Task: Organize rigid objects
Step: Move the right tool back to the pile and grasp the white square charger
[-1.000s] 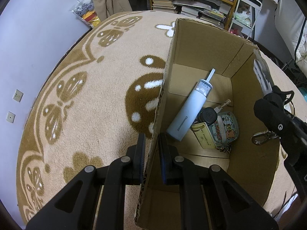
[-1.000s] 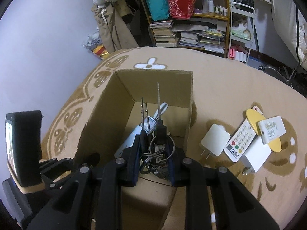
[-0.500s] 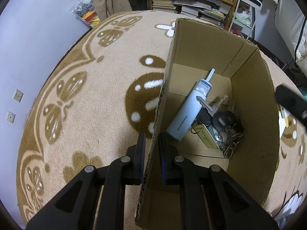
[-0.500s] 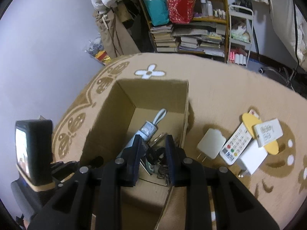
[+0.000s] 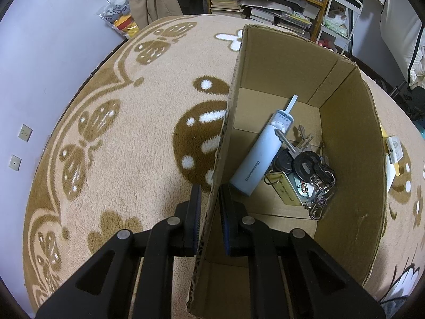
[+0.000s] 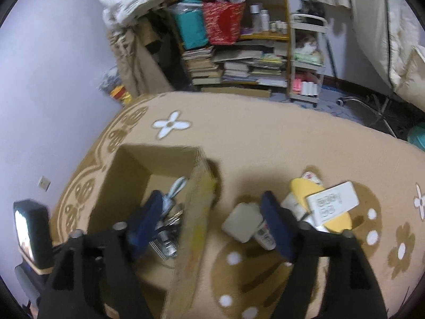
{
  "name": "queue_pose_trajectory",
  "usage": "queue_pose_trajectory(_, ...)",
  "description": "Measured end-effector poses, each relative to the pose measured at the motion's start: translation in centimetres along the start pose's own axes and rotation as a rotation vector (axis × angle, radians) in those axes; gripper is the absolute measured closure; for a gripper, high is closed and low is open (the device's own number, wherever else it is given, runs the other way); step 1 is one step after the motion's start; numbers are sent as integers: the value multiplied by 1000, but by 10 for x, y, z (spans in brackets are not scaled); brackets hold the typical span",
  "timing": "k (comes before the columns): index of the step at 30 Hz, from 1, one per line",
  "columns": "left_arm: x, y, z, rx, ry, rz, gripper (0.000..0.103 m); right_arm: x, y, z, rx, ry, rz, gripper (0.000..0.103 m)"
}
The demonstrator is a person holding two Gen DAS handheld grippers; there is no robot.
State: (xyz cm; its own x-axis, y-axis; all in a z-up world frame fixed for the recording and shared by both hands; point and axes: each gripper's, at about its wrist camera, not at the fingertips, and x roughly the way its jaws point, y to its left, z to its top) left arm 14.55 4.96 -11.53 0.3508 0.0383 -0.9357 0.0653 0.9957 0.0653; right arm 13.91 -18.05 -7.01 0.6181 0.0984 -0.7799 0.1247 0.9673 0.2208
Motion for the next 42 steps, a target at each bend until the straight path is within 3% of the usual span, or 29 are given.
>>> queue_pose_trajectory(8, 0, 0, 0, 2, -1, 3, 91, 18, -39, 3, 26, 22, -75, 10)
queue_pose_trajectory(17, 1, -1, 1, 8, -1, 7, 90, 49, -54, -11, 64, 83, -43, 10)
queue_pose_trajectory(26, 4, -2, 2, 10, 6, 8, 90, 67, -43, -22, -57, 75, -39, 10)
queue_pose_trajectory(31, 4, -3, 2, 11, 5, 6, 90, 81, -34, -26, -128, 108, -8, 31)
queue_pose_trajectory(34, 5, -2, 2, 8, 5, -2, 90, 90, -31, -29, -147, 130, 1, 37)
queue_pose_trajectory(42, 5, 0, 2, 8, 7, -4, 90, 107, -20, -34, -208, 176, 10, 38)
